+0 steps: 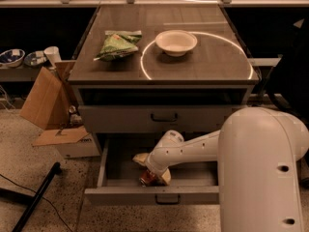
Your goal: Pick coke can from middle drawer and place on counter
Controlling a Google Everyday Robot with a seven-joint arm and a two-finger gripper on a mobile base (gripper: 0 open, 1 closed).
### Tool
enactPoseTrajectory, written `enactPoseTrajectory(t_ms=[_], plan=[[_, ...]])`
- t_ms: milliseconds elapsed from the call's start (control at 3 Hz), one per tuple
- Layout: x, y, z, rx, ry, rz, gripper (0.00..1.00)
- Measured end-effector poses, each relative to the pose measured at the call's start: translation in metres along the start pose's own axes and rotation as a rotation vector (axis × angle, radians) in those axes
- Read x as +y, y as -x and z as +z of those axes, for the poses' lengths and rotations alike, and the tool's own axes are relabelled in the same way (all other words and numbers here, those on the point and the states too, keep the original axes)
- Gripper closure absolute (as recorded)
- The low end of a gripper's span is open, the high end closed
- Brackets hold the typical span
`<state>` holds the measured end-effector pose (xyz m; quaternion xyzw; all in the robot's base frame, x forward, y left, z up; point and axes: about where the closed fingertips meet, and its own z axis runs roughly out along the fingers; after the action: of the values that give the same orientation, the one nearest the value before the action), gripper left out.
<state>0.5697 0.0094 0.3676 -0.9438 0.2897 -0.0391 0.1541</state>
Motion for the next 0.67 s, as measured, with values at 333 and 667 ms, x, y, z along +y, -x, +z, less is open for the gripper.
enactPoseTrajectory(t_ms=[333,667], plan=[[0.007,-0.010,0.002,0.002,0.011,-0.003,0.18],[0.017,-0.014,-0.009,0.016,0.009,0.009,0.39]])
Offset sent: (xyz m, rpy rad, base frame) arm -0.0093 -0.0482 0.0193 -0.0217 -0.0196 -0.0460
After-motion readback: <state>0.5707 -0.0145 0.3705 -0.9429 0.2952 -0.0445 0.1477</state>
